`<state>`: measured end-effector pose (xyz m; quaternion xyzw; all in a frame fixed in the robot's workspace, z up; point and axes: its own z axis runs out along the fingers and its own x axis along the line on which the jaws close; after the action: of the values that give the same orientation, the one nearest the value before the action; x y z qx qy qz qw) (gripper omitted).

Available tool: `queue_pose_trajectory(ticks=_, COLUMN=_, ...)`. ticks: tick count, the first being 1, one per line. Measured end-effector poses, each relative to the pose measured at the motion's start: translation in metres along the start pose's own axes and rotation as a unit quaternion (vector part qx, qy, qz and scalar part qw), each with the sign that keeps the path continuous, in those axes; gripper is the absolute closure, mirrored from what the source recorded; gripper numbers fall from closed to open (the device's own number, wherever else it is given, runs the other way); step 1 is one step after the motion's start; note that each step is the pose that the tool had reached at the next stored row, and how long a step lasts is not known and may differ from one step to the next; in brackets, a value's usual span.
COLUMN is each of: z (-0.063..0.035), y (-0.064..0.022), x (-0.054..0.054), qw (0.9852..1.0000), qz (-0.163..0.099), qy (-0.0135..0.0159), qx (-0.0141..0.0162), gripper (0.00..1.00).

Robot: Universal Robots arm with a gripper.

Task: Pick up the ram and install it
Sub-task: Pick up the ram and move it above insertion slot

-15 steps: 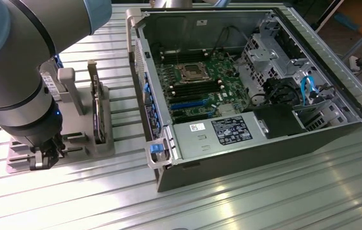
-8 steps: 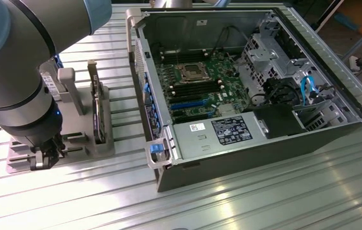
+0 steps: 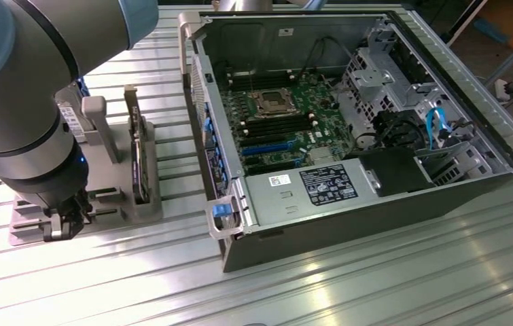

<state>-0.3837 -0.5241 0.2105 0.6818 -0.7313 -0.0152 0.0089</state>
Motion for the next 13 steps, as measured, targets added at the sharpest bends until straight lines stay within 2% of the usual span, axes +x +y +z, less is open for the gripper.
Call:
queue_pose_trajectory(ticks=7, z=0.0, y=0.0, x=0.0, qw=1.0, qz=0.0, qy=0.0, qx=0.0, gripper=0.76)
queue_pose_trajectory(ticks=8, z=0.0, y=0.0, x=0.0, qw=1.0, qz=0.0, qy=0.0, qx=0.0, gripper=0.77)
queue_pose_trajectory(ticks=10, z=0.0, y=0.0, x=0.0, qw=1.0, qz=0.0, qy=0.0, qx=0.0, gripper=0.88)
queue_pose_trajectory(ticks=13, z=0.0, y=0.0, x=0.0, qw=1.0, qz=0.0, qy=0.0, qx=0.0, gripper=0.88)
